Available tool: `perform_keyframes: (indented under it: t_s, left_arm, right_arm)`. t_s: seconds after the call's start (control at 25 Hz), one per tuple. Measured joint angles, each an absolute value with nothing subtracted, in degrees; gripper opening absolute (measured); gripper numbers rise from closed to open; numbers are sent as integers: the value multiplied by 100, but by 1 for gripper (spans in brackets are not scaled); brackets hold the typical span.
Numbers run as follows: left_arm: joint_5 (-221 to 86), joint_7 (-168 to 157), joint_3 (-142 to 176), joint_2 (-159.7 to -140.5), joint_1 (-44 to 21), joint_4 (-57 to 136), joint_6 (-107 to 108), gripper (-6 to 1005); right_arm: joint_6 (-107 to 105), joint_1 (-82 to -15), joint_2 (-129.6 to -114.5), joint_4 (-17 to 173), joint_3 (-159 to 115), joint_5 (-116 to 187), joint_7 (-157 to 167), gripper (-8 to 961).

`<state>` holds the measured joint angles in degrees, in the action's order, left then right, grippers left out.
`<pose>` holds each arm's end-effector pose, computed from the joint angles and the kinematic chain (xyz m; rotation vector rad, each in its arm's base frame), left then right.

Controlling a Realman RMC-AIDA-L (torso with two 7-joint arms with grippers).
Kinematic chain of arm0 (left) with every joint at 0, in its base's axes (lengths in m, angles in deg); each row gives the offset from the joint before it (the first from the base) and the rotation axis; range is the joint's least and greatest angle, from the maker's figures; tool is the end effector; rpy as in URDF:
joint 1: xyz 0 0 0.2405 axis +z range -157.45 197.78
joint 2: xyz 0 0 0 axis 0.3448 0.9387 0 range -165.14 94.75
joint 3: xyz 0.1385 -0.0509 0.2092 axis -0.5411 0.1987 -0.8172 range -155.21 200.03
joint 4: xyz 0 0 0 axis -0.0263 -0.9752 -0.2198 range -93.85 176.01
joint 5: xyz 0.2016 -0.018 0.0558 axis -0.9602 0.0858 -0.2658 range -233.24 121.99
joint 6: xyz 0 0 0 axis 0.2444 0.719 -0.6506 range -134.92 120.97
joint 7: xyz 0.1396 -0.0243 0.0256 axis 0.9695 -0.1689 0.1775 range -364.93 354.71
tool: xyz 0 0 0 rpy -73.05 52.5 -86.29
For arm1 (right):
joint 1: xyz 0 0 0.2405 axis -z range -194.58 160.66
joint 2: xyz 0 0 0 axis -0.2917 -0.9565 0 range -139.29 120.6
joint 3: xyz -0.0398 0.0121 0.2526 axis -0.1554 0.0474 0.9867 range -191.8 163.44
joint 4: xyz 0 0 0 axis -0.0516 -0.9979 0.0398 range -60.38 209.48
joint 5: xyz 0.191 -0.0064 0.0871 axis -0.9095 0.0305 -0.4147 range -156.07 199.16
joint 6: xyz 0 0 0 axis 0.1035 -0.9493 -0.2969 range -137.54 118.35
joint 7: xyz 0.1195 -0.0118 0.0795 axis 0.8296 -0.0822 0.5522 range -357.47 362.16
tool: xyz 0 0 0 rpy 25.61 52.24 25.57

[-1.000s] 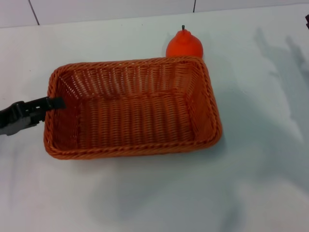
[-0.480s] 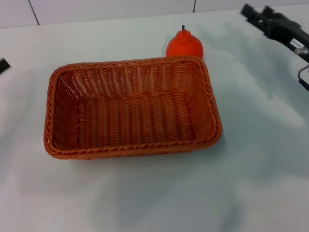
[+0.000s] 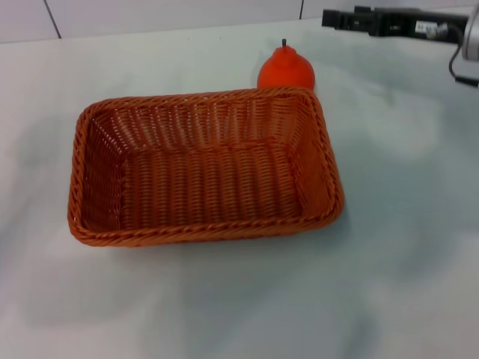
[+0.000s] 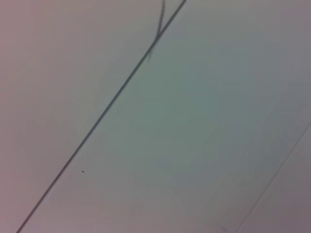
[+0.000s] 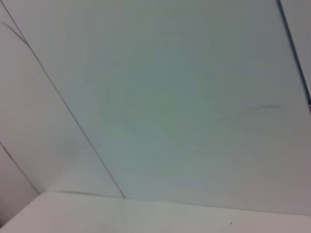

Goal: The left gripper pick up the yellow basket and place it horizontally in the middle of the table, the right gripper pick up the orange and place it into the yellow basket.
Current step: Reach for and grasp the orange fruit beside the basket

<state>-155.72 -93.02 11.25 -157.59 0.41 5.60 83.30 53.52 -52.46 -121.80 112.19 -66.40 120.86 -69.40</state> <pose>-0.3330 0.2882 0.0647 -1.8551 -1.0645 -1.2448 0.2492 0.4203 0.0479 -1.0865 -2.2559 -0.7026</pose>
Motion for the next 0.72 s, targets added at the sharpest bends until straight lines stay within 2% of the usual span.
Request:
perform_keyframes:
  t_s: [0.16,0.32,0.72]
  left_arm:
    - [-15518,-9180,1125,-15772,34,578,8463,742]
    - [-15499,-9066,1128,-15795,24,657,8521,740]
    - [-15346,-8255,1103,-15888,2,798,9069,741]
  right_arm:
    - [5459,-5622,-12093,11722,-6522,13149,-5959,809]
    - [5476,-6096,-12090,11943,-6407,14405,-5179,805]
    - [5178,-6819,-12331,11393,-6542,15642,-4773,795]
